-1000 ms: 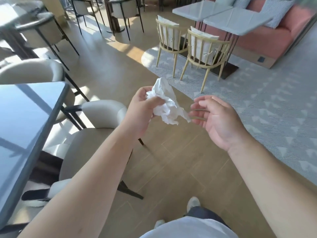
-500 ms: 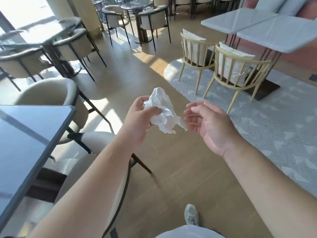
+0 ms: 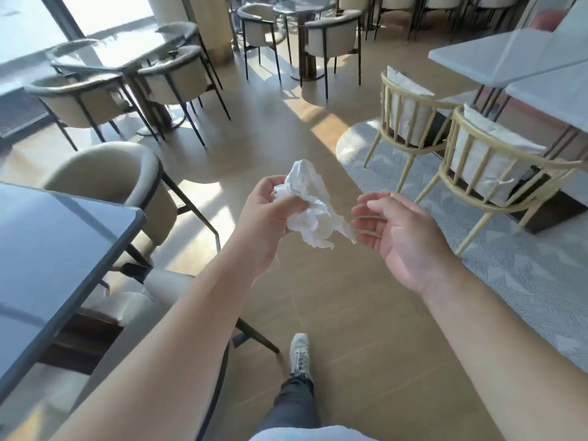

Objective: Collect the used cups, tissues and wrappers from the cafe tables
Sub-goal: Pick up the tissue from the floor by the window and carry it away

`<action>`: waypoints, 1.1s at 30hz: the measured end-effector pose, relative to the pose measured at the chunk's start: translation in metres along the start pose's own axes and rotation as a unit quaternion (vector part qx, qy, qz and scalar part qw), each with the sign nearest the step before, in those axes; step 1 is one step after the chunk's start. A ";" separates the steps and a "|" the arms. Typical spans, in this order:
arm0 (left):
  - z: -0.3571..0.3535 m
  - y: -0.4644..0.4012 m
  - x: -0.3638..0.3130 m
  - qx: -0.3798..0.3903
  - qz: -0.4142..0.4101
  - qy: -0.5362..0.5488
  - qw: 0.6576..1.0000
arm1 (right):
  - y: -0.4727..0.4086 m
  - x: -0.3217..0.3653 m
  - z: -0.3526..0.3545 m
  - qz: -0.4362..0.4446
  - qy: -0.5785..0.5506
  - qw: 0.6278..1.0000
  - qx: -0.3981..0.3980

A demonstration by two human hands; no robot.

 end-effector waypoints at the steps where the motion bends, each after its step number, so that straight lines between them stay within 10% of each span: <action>1: 0.004 -0.015 0.003 -0.004 0.005 0.001 1.000 | -0.017 -0.001 -0.003 -0.003 0.003 1.000 0.002; 33: 0.101 -0.573 -0.065 -0.016 -0.002 0.024 1.000 | -0.578 0.027 -0.138 -0.005 0.056 0.998 0.036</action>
Point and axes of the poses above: each hand's wrist, its own y-axis away from the middle knuckle, its own z-axis out of the back of the hand, x = y × z, the point moved 9 cm from there along -y, towards the middle knuckle, and after that the axes turned 14 degrees about -y, right-handed, at the moved point
